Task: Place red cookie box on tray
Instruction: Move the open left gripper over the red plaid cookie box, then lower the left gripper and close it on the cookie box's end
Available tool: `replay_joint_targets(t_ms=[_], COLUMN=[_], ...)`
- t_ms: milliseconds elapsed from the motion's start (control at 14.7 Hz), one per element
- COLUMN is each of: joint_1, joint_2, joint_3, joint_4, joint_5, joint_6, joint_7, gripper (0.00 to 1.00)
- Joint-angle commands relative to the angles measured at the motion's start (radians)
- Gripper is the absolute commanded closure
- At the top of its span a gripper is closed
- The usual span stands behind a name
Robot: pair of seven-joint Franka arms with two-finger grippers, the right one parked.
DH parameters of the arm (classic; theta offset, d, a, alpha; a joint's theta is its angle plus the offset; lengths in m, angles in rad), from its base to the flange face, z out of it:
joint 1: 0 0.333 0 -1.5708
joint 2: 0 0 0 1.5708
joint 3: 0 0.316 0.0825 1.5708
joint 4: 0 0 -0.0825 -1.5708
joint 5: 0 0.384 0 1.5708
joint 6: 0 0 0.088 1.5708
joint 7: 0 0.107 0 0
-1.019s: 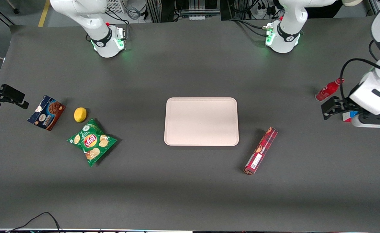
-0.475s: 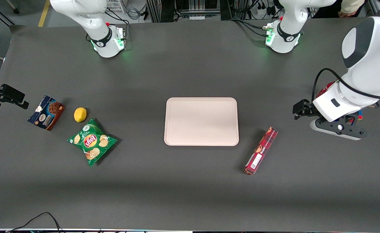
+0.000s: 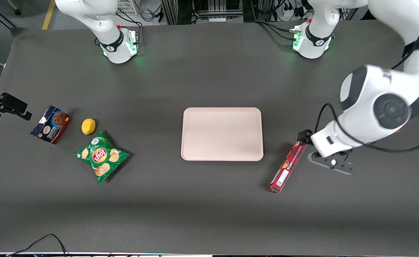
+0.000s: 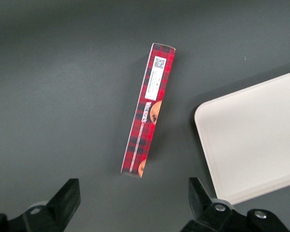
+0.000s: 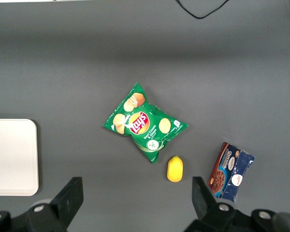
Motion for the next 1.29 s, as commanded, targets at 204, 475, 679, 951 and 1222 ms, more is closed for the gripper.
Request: replay_joint_targets(t_ms=[204,475,679,951,1222], joint_1=[-0.019,-0.029,-0.037,-0.052,-0.058], joint_2=[0.175,0.246,0.28,0.303,0.338], joint_3=[0.003,0.003,0.003,0.003,0.003], joint_4=[0.014,0.014,0.014,0.014,-0.008], joint_5=[0.09,0.103,0.118,0.136,0.173], joint_6=[0.209,0.284,0.32,0.327,0.41], joint_7=[0.005,0.002,0.007,0.007,0.008], gripper=[0.0,0.0,0.0,0.0,0.0])
